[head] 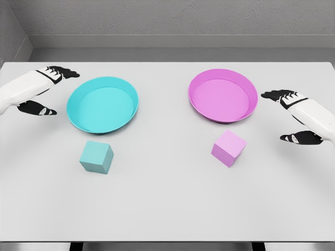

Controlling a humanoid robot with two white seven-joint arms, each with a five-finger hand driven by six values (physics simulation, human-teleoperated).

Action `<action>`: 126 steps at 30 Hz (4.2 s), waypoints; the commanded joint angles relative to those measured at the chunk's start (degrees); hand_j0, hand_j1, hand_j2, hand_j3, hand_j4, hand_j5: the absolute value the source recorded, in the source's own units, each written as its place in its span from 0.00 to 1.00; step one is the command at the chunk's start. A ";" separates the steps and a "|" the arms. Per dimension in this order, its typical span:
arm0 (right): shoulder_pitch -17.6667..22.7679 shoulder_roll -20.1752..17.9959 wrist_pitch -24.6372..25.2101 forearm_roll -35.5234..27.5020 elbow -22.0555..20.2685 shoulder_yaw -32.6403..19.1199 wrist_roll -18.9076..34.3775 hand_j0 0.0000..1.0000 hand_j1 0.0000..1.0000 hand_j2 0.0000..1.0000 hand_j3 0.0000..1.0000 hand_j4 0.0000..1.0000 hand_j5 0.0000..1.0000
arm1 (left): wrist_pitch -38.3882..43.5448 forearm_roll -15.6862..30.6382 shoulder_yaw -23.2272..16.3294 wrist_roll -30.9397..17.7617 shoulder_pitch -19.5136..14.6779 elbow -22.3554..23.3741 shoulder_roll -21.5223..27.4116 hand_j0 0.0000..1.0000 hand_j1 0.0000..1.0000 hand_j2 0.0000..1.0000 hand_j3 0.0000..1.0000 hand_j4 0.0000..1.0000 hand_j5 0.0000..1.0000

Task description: Place the blocks in the corresponding plates according to their colors

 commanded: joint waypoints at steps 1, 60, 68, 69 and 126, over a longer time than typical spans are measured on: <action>0.00 -0.10 -0.01 -0.13 -0.02 -0.02 0.05 1.00 1.00 1.00 1.00 1.00 1.00 | 0.05 0.37 -0.02 0.04 0.00 -0.08 0.09 1.00 1.00 1.00 1.00 1.00 1.00; -28.74 7.99 2.27 0.75 0.07 24.68 34.94 1.00 1.00 1.00 1.00 1.00 1.00 | 0.05 -20.81 -8.01 -4.45 6.94 -25.75 6.25 1.00 1.00 1.00 1.00 1.00 1.00; -28.74 7.99 4.03 0.84 0.07 24.76 35.12 0.59 0.59 0.59 0.59 0.59 0.59 | 0.05 -20.89 -9.07 -5.23 6.42 -25.57 5.72 1.00 1.00 1.00 1.00 1.00 1.00; -28.74 8.08 4.03 0.75 0.07 24.76 35.12 0.59 0.59 0.59 0.59 0.59 0.59 | 0.05 -20.81 -9.07 -7.25 6.42 -25.57 5.72 1.00 1.00 1.00 1.00 1.00 1.00; -35.95 8.43 13.00 1.28 1.65 20.98 34.76 0.58 0.58 0.58 0.58 0.58 0.58 | 0.05 -12.98 -8.54 -8.58 -7.38 -9.49 -3.59 0.38 0.38 0.38 0.38 0.38 0.38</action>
